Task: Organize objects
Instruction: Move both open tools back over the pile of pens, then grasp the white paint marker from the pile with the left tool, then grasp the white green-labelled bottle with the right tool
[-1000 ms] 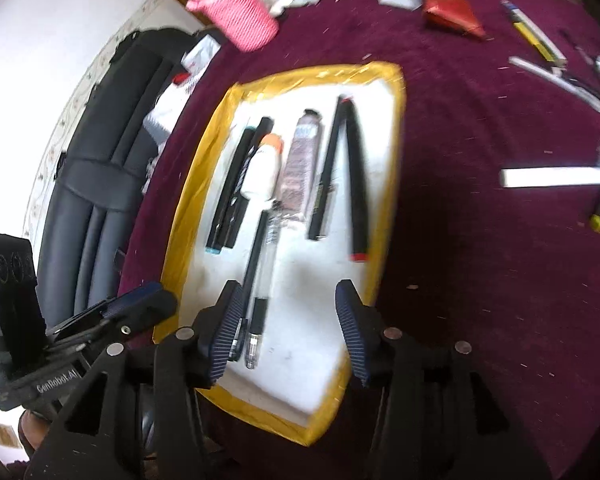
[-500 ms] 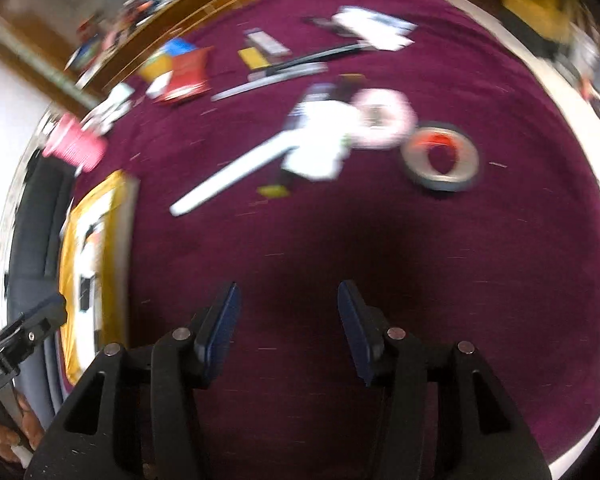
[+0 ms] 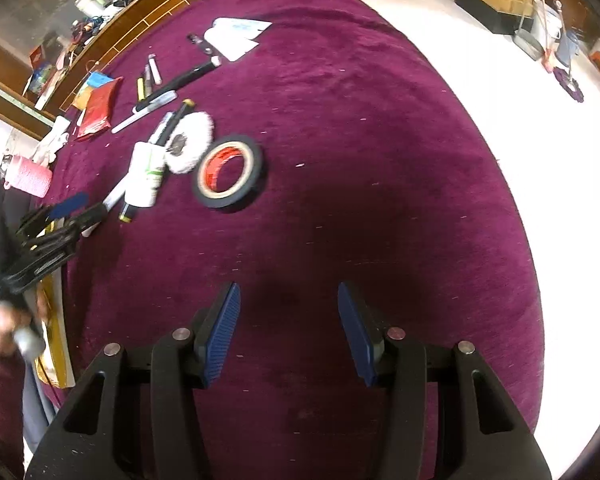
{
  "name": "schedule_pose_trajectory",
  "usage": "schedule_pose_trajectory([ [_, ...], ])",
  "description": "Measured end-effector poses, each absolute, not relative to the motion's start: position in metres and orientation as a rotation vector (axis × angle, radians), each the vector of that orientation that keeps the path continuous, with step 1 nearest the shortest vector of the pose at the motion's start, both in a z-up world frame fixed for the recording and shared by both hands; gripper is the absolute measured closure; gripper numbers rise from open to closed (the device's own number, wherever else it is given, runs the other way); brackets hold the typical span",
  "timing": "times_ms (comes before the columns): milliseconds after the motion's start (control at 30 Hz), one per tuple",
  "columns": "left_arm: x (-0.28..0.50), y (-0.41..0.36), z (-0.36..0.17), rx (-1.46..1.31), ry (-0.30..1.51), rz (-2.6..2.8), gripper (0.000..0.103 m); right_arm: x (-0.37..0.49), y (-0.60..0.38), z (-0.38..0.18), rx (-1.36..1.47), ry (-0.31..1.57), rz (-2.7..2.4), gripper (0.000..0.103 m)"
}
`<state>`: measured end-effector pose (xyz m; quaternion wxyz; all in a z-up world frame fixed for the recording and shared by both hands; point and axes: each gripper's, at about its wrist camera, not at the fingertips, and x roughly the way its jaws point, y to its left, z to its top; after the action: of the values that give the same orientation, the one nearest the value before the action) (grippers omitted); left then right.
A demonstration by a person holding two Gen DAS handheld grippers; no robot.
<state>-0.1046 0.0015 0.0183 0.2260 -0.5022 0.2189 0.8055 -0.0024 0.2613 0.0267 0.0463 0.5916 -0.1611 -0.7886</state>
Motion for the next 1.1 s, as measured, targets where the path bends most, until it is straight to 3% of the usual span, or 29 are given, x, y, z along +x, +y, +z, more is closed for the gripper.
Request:
schedule_pose_trajectory([
  [167,-0.118,0.001,0.009,-1.48,0.469,2.224,0.057,-0.011,0.273,0.026,1.8,-0.49,-2.393,0.053],
  [233,-0.115,-0.003,0.01,-1.499,0.407,2.217,0.068,-0.015,0.273,0.024,1.797,-0.492,-2.38,0.053],
  [300,-0.107,-0.006,0.013,-1.505,0.397,2.239,0.086,-0.021,0.27,0.022,1.797,-0.479,-2.362,0.053],
  [367,-0.097,-0.012,0.015,-1.519,0.348,2.242,0.092,-0.027,0.264,0.02,1.789,-0.462,-2.345,0.053],
  [633,-0.049,-0.038,0.021,-1.588,0.139,2.26,0.092,-0.056,0.226,0.03,1.705,-0.45,-2.253,0.053],
  [900,-0.055,-0.029,0.012,-1.585,0.06,2.344,0.086,-0.104,0.165,0.025,1.677,-0.604,-2.116,0.054],
  [967,-0.052,-0.031,0.012,-1.582,0.021,2.347,0.092,-0.112,0.16,0.017,1.711,-0.644,-2.113,0.054],
  [1100,-0.034,-0.047,0.021,-1.553,-0.042,2.343,0.092,-0.121,0.155,0.003,1.769,-0.737,-2.12,0.054],
])
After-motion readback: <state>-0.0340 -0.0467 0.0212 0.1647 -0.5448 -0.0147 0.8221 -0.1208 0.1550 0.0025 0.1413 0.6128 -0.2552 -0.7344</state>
